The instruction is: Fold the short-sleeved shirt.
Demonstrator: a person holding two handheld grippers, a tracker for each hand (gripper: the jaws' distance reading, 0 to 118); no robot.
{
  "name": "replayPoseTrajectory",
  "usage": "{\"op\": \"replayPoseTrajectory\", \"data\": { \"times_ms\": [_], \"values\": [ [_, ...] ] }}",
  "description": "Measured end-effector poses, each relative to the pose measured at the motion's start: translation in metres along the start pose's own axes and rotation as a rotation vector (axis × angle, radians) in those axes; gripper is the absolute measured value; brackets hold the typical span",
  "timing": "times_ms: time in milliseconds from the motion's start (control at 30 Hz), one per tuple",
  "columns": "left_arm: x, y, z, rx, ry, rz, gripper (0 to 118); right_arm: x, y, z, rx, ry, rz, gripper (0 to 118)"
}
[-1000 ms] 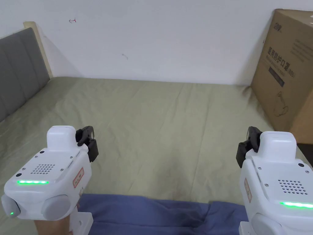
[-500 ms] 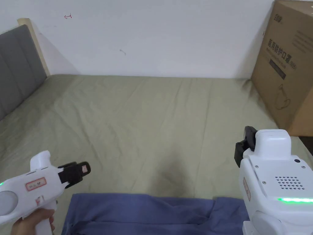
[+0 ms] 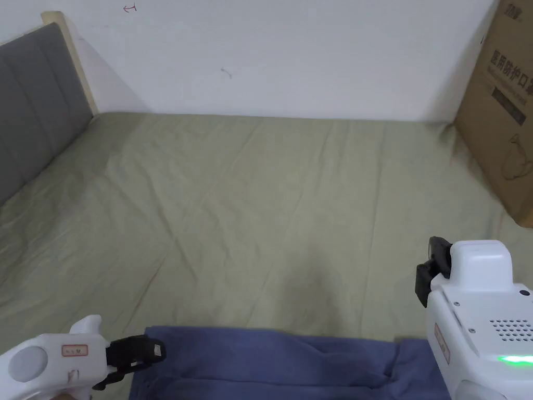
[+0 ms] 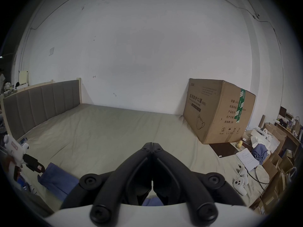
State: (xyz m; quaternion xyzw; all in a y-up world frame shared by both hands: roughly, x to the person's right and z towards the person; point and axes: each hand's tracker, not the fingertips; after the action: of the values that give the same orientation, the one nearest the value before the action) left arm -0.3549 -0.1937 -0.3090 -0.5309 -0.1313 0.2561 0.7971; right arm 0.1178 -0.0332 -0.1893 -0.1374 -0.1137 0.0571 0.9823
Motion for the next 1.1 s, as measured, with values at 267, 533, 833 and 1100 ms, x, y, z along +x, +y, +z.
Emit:
{"op": "replayPoseTrajectory", "data": {
  "times_ms": [267,533,833,1100],
  "values": [
    [-0.035,0.015,-0.043,-0.04,-0.037,-0.022,44,-0.005,-0.005,-0.01,-0.032,-0.006,0.024,0],
    [-0.022,0.006,-0.04,0.004,-0.028,-0.052,7,0.007,-0.01,-0.014,-0.06,-0.022,0.023,0],
    [-0.008,0.021,0.037,0.131,0.067,-0.18,5,0.013,0.002,-0.008,-0.016,-0.011,0.017,0],
    [0.003,0.022,0.077,0.137,0.182,-0.136,5,0.02,0.001,0.002,0.007,0.006,-0.003,0]
  ]
}}
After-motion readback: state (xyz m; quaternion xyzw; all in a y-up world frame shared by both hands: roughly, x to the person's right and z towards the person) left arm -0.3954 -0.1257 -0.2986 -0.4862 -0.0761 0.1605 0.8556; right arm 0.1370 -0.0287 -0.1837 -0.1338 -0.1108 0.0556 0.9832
